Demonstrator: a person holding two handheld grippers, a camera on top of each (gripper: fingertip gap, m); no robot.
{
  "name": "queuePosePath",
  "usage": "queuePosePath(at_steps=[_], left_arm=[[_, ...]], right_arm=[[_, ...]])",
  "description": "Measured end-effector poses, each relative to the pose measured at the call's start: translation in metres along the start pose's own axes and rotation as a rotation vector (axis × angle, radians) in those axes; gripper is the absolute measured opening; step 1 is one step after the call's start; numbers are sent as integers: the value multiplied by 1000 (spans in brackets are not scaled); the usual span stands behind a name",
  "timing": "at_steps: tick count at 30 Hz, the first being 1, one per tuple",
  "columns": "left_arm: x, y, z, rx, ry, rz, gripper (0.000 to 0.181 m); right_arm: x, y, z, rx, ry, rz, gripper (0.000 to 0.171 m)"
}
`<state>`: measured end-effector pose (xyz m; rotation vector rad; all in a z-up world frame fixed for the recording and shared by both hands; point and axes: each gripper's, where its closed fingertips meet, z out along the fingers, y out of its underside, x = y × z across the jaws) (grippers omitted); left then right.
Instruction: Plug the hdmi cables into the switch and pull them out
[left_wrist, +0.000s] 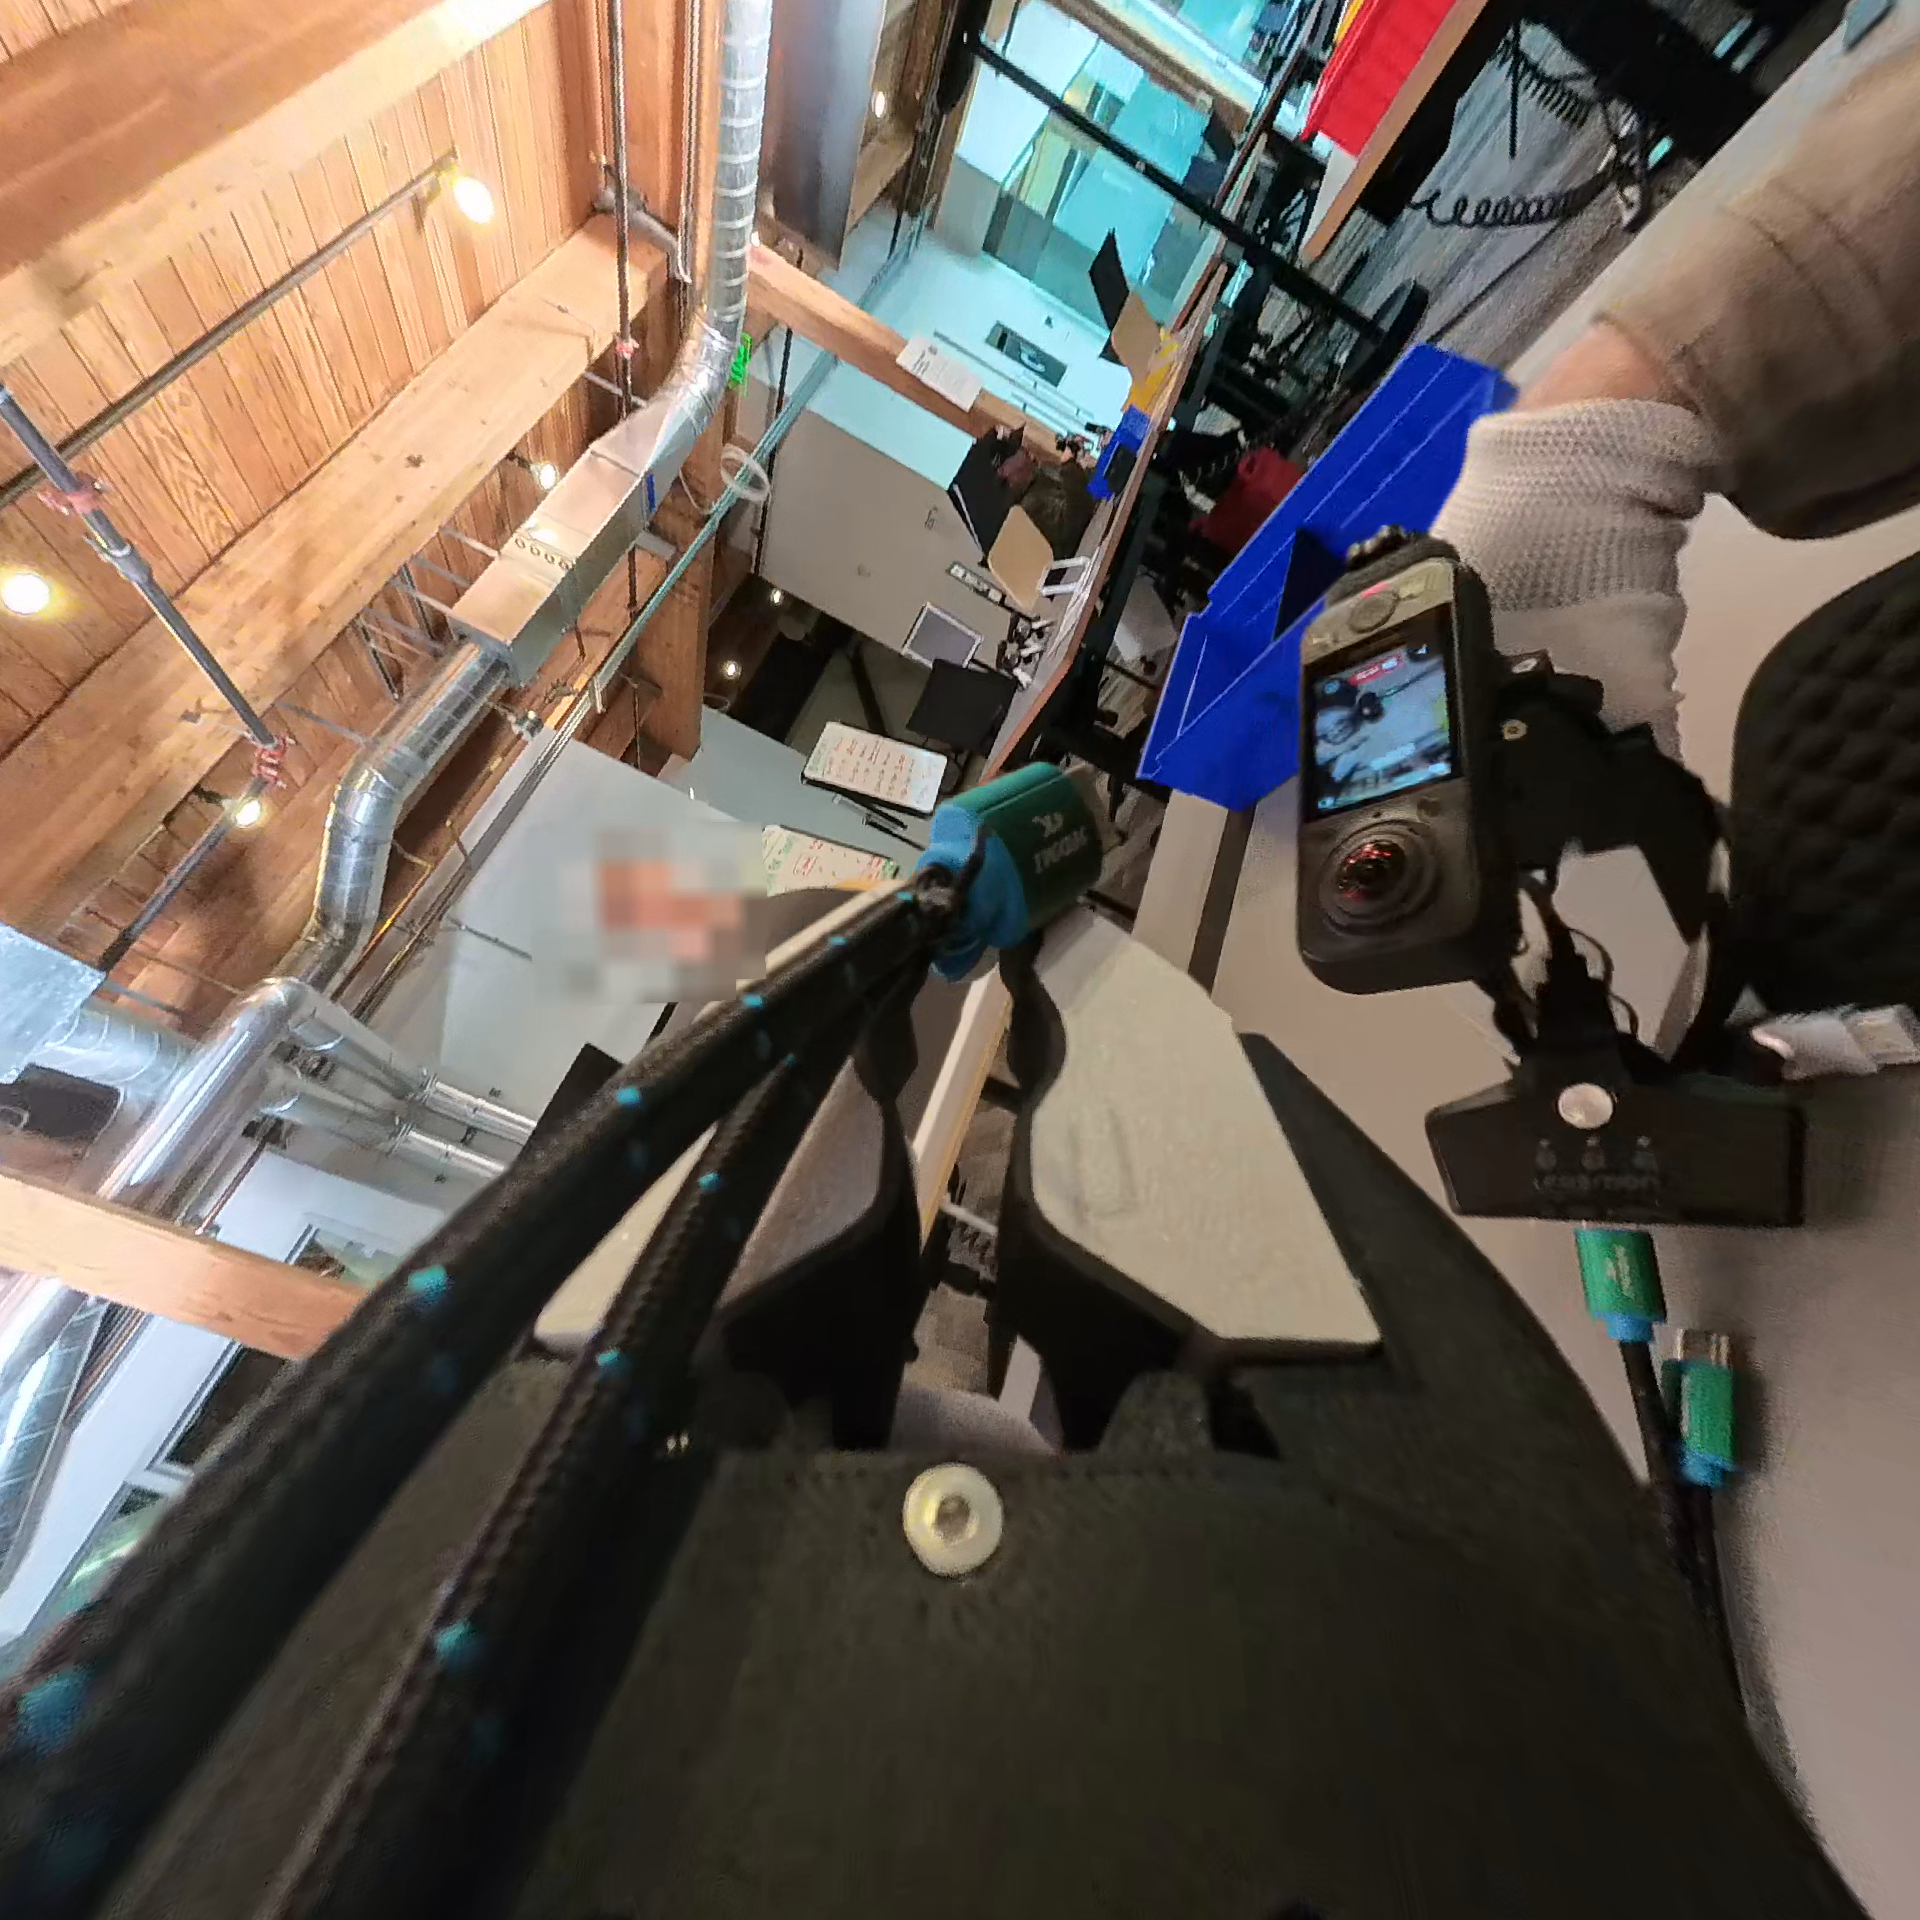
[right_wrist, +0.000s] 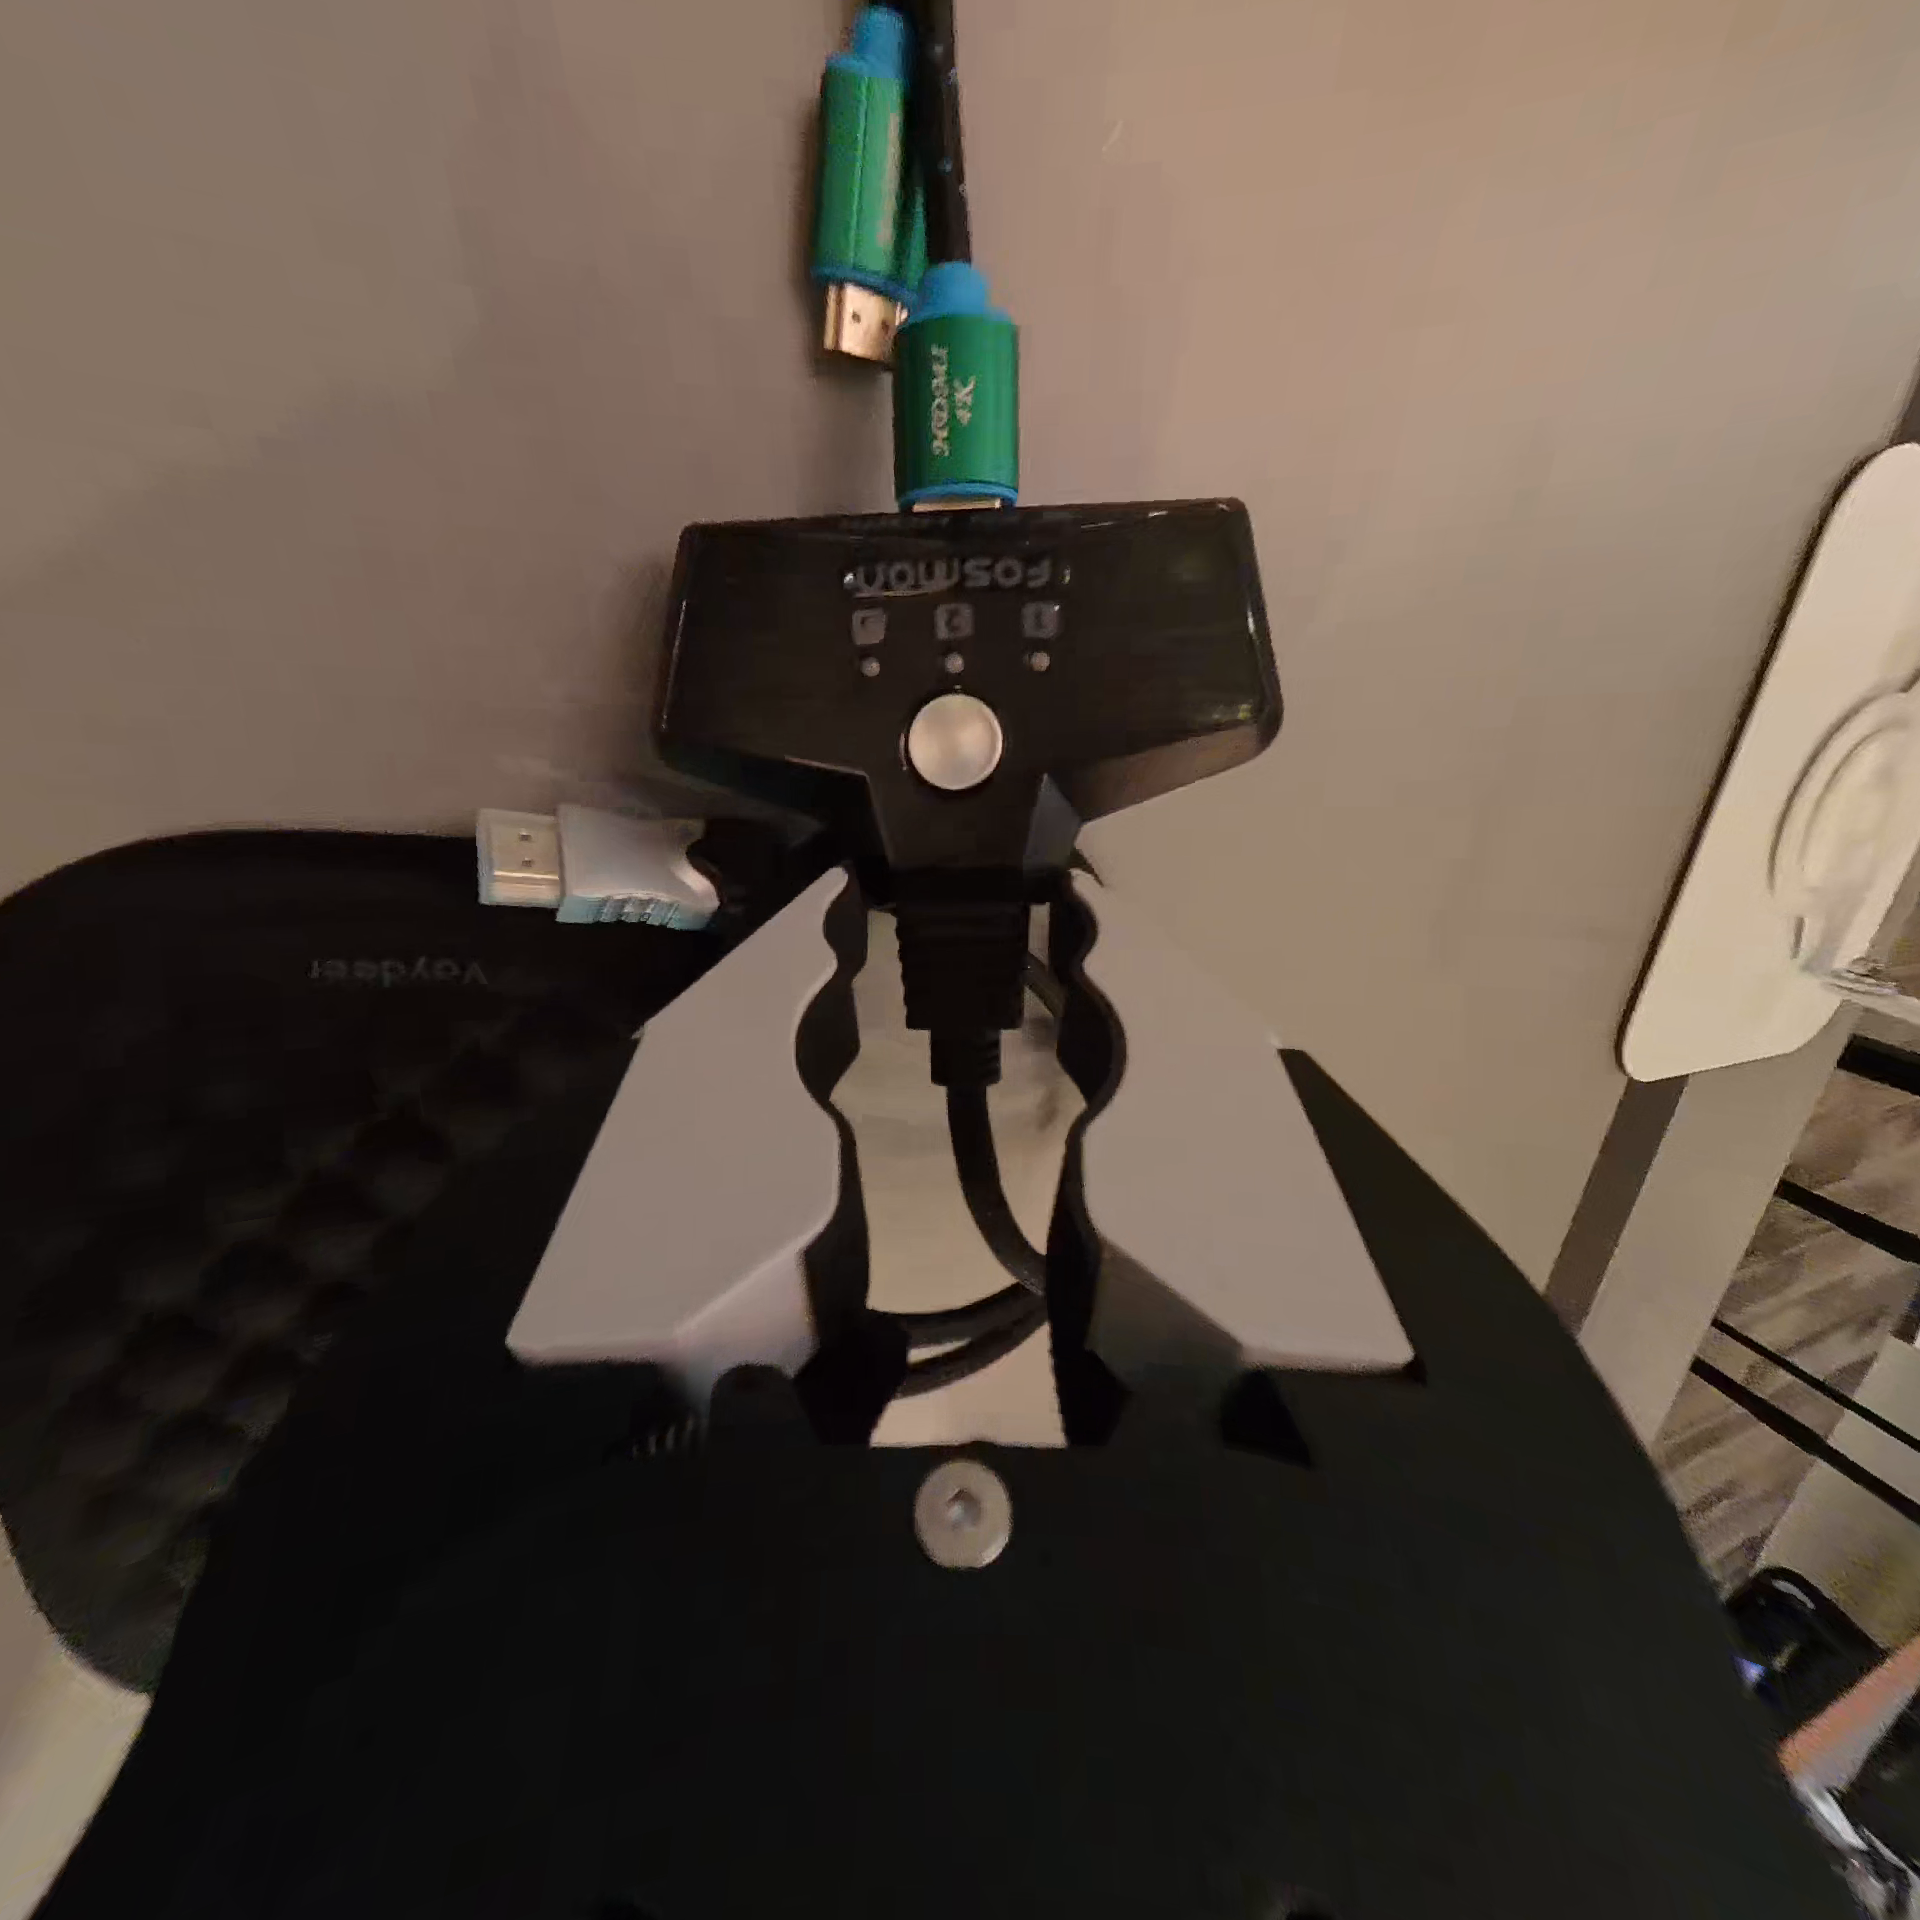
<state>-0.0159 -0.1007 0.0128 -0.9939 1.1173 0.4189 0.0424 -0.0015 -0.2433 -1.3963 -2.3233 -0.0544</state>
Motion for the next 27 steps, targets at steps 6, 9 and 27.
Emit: queuePosePath(at_steps=[6, 9, 27], left_arm=[[-1, -16, 10, 101, 29, -96, 14], [-4, -25, 9, 177, 59, -217, 15], [-19, -89, -21, 619, 231, -803, 15]], right_arm=[[-2, 3, -9, 103, 40, 67, 42], [15, -6, -53, 212, 148, 83, 42], [-7, -147, -299, 1345, 327, -45, 4]])
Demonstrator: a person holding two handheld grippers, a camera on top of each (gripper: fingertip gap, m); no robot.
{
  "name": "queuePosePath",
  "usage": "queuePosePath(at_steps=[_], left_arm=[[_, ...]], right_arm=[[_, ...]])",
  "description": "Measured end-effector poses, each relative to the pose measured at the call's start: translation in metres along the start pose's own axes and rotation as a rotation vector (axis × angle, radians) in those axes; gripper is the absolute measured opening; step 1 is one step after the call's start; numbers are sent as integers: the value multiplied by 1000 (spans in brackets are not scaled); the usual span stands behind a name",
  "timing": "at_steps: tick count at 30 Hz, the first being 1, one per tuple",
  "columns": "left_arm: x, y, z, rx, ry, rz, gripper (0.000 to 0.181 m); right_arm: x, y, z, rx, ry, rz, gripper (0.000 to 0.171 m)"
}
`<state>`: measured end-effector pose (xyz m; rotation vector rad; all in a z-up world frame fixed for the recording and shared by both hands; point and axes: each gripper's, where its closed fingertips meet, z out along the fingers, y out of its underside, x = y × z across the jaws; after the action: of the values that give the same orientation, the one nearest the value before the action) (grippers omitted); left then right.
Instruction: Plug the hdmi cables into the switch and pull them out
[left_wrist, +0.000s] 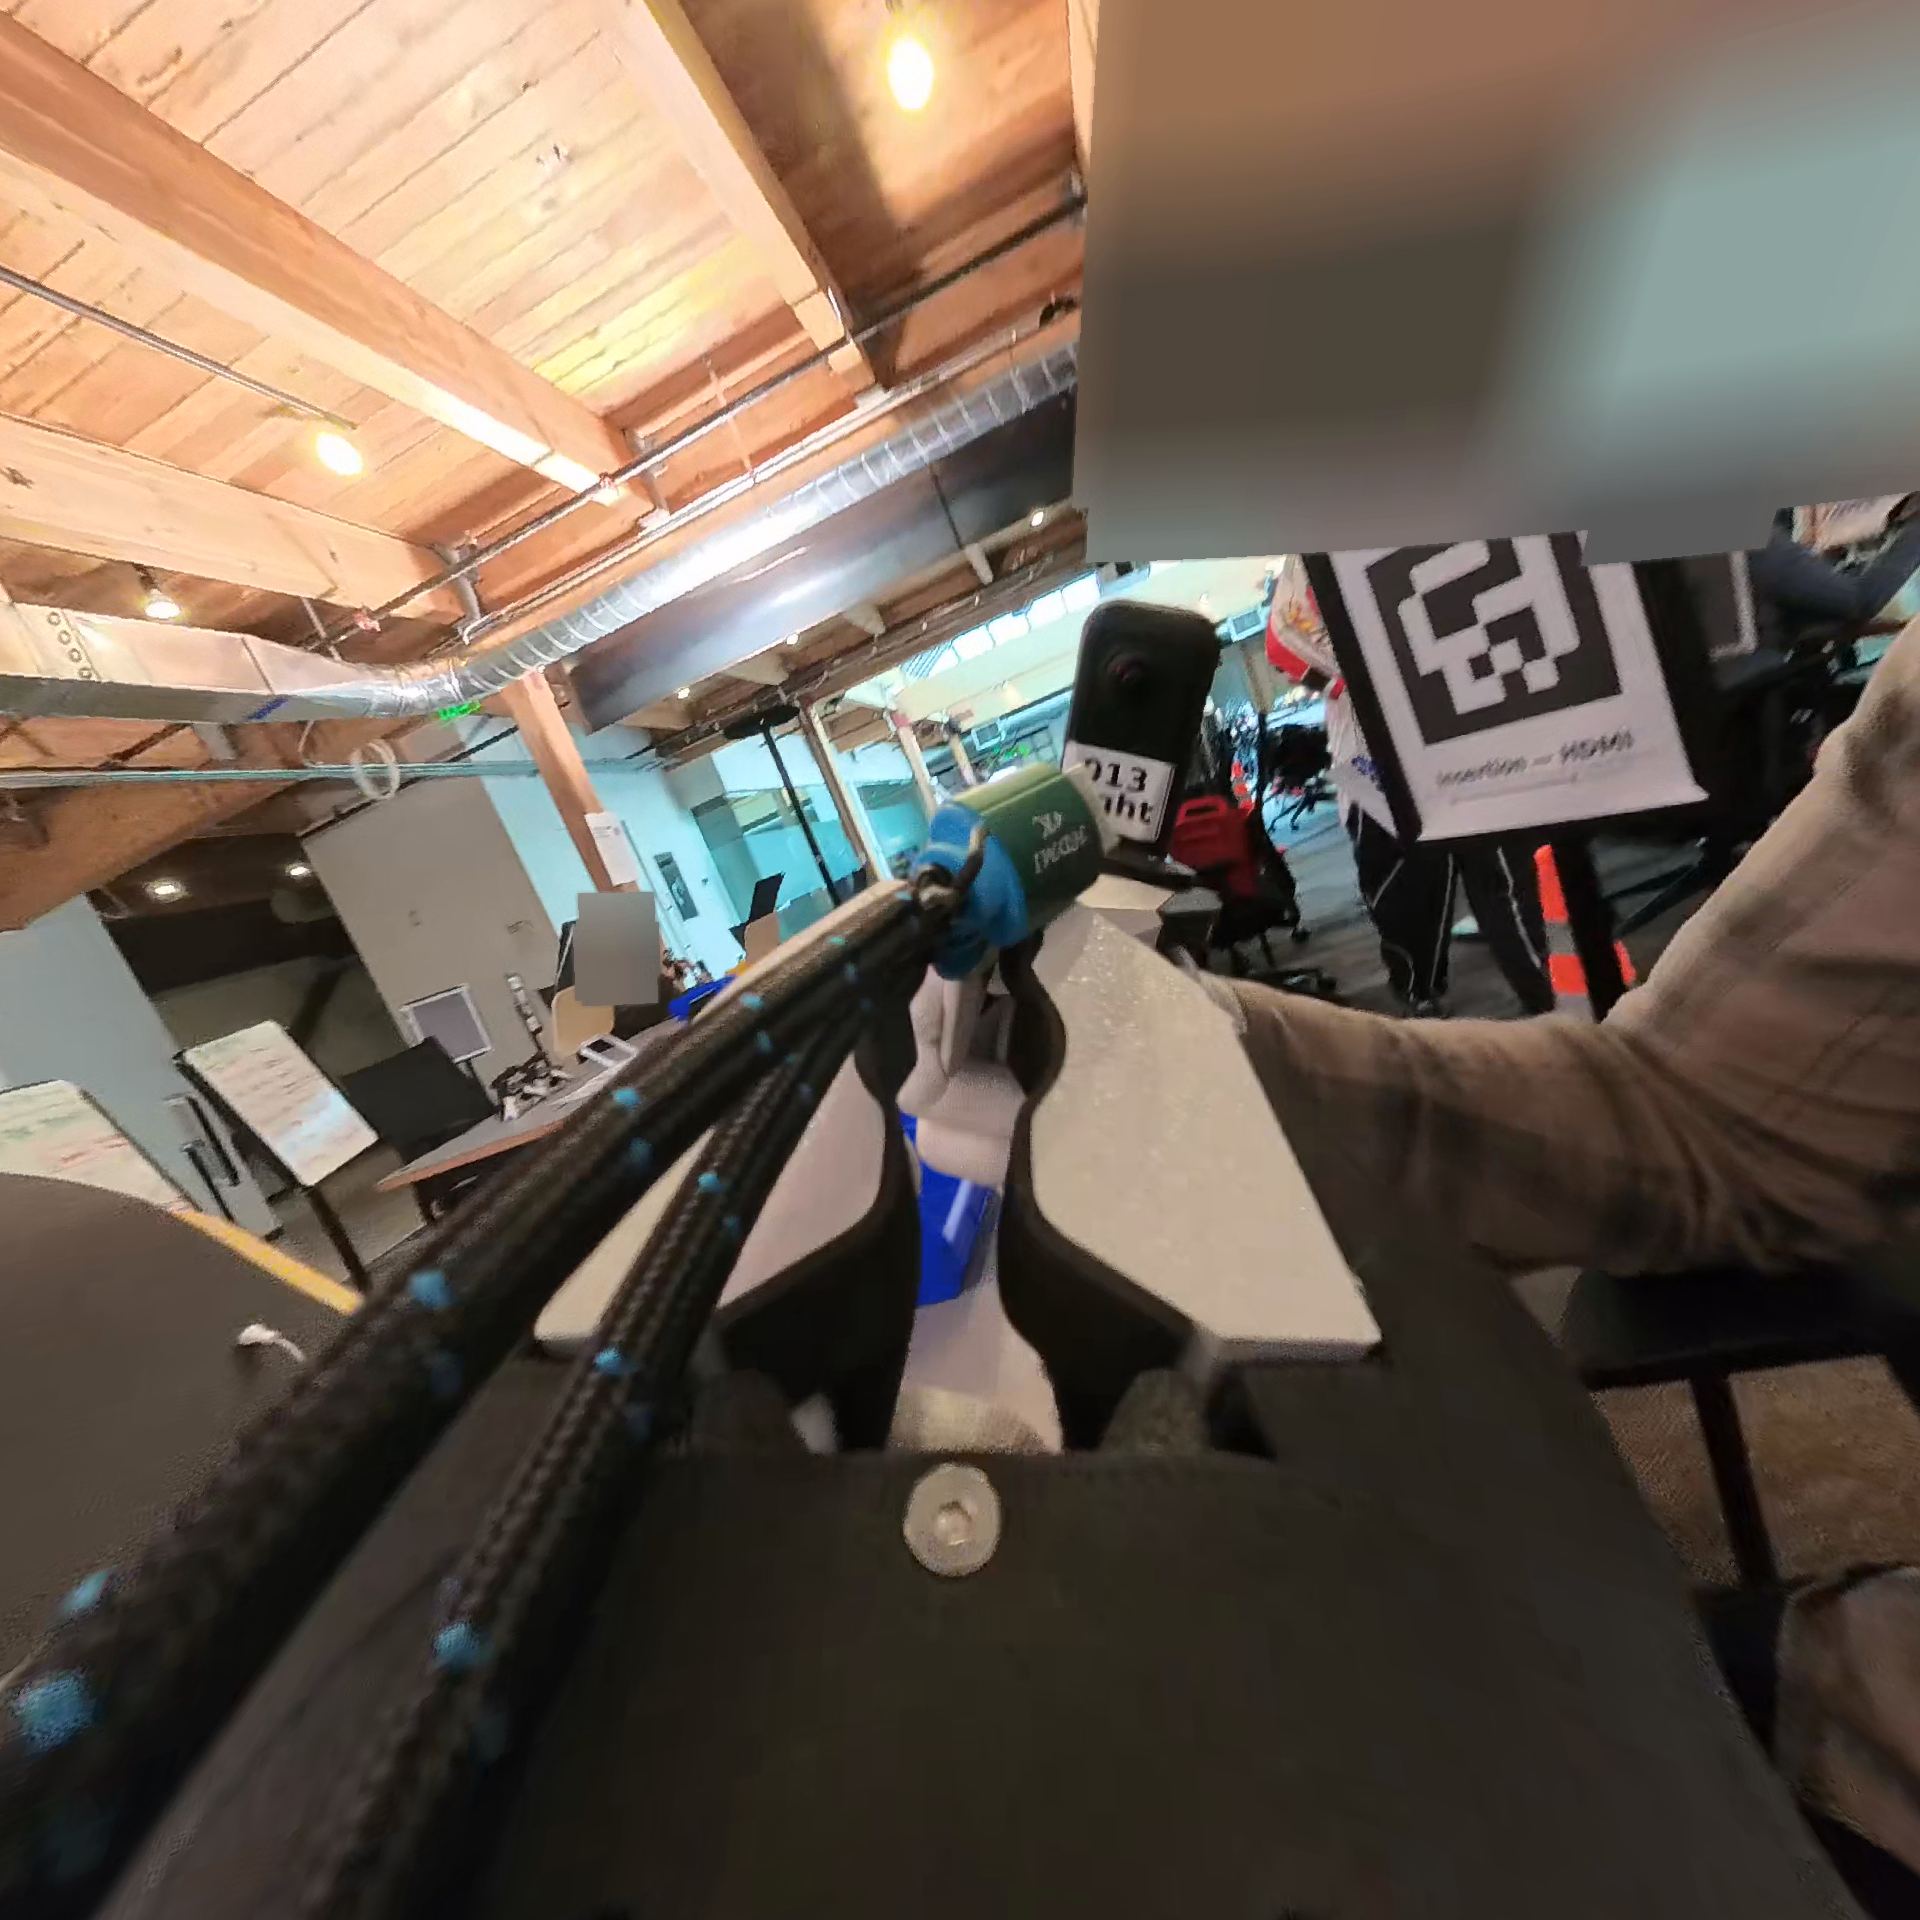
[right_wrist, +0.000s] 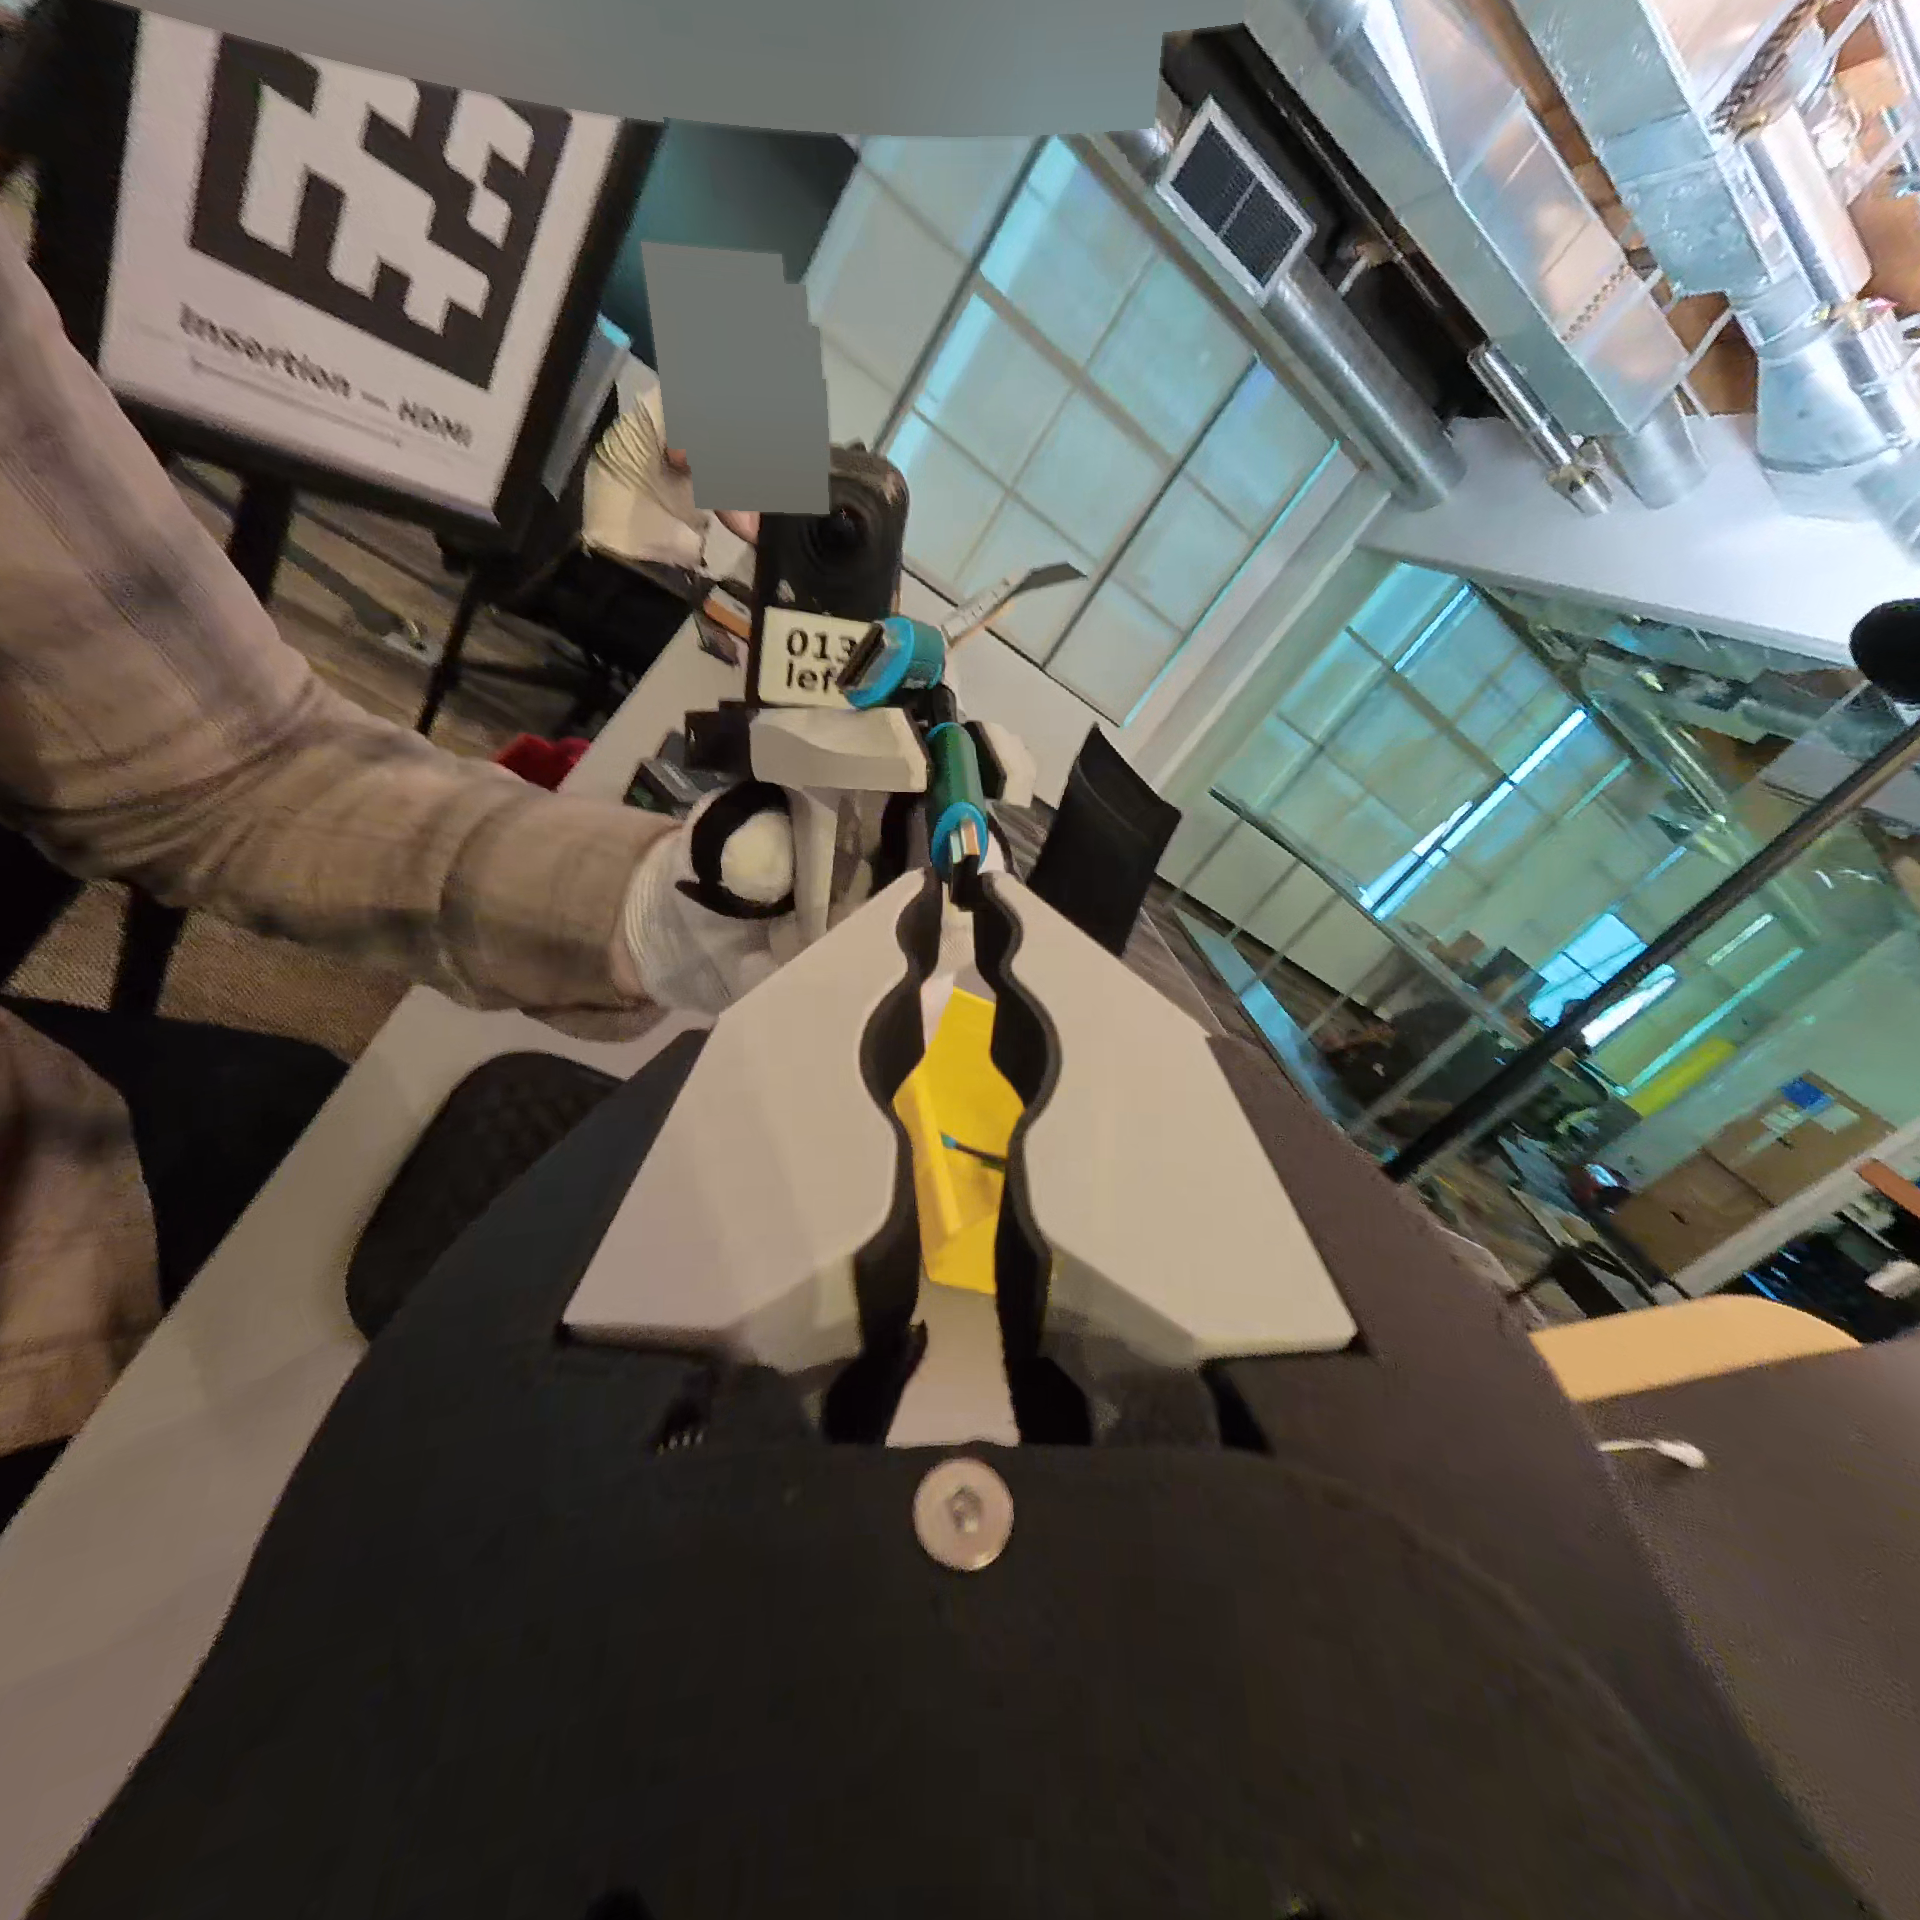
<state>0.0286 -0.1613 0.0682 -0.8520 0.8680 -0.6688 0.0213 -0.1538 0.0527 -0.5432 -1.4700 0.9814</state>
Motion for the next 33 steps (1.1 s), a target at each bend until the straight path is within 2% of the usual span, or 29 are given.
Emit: queuePosePath(at_steps=[5, 9, 12, 16, 24, 29, 33], left_arm=[[3, -8, -3, 10, 22, -8, 15], [2, -4, -6, -13, 13, 7, 15], [1, -4, -7, -21, 3, 11, 30], [0, -5, -5, -14, -8, -29, 33], [-2, -13, 0, 98, -41, -194, 18], [1, -13, 3, 73, -56, -137, 15], [4, -16, 5, 51, -64, -95, 14]], right_arm=[[-5, -8, 5, 68, -59, 79, 2], [-5, -2, 6, -16, -61, 43, 2], [-1, -2, 4, -53, -46, 36, 2], [2, 2, 0, -119, -31, -16, 2], [0, -2, -3, -210, -7, -116, 2], [0, -3, -7, -269, 2, -136, 1], [-3, -6, -8, -245, -31, -33, 2]])
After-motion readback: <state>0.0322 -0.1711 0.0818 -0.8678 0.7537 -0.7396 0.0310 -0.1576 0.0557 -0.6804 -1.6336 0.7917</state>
